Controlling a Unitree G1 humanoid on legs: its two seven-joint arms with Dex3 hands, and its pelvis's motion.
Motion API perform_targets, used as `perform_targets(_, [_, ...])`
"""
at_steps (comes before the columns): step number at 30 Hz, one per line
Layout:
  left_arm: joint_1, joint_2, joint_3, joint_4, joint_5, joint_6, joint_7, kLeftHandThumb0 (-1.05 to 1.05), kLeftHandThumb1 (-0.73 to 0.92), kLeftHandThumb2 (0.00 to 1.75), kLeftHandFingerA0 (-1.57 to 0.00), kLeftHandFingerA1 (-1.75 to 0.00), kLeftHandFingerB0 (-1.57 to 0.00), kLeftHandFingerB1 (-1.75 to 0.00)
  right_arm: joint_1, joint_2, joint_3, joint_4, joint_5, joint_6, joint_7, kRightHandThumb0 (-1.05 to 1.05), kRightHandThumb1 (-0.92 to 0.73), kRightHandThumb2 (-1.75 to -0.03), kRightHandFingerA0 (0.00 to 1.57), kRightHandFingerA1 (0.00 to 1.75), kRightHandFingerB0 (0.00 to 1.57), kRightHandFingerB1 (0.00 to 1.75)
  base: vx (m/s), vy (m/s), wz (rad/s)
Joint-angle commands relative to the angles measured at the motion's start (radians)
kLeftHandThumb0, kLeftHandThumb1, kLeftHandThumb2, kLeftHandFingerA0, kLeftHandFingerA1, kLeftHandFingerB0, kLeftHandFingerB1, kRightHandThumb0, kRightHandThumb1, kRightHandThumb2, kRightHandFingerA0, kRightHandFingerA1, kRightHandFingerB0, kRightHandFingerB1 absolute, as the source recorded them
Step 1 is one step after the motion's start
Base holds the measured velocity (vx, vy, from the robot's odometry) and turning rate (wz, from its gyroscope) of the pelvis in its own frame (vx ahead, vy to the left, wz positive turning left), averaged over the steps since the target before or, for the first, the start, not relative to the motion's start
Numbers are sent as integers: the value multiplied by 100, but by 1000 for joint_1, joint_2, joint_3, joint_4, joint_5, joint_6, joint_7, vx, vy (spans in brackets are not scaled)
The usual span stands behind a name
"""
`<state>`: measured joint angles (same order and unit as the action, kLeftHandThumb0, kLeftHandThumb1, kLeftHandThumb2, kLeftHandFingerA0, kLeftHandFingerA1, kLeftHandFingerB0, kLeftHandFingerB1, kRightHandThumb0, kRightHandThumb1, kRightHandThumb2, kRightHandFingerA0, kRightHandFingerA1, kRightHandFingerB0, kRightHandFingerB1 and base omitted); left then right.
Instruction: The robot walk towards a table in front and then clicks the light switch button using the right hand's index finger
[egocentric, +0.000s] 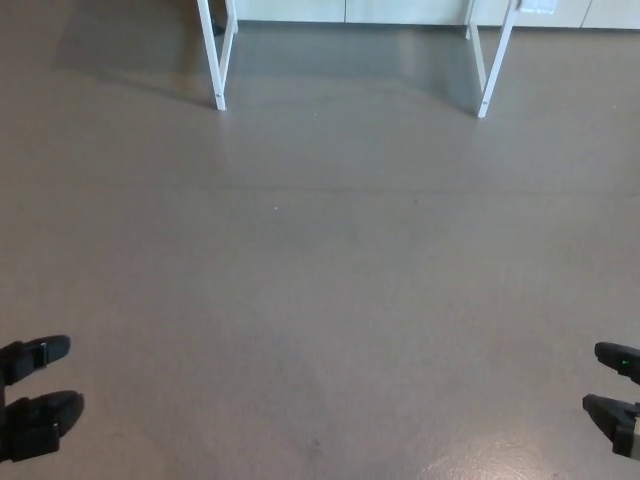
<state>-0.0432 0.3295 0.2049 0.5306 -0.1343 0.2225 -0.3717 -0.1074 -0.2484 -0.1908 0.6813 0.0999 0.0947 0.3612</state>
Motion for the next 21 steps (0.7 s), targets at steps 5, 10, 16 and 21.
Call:
perform_targets(5, [126,-6,-2,-11,-13,-12,-32,-8,52,92,-24,-54,-8,-46,156,1,-2,-54,7,-9,-11,-15,-48,-90,33,57,16,49,152,-68,9])
perform_targets(10, [203,-18,-14,-18,-4,-24,-26,-8,51,92,-26,-55,-8,-46,239,0,15,-53,-7,-43,-8,-16,-49,-90,30,56,14,48,158,76,-9])
perform_targets(16, [329,-34,-23,-89,-4,-8,-15,-7,52,92,-27,-55,-9,-47,331,1,29,-53,-10,-75,3,-15,-50,-90,30,56,13,48,177,157,-2])
perform_targets(21, [377,-27,-36,-59,12,-66,-26,-8,50,91,-26,-55,-11,-47,358,2,44,-18,-24,-107,-2,-16,-48,-89,31,57,16,49,171,74,3])
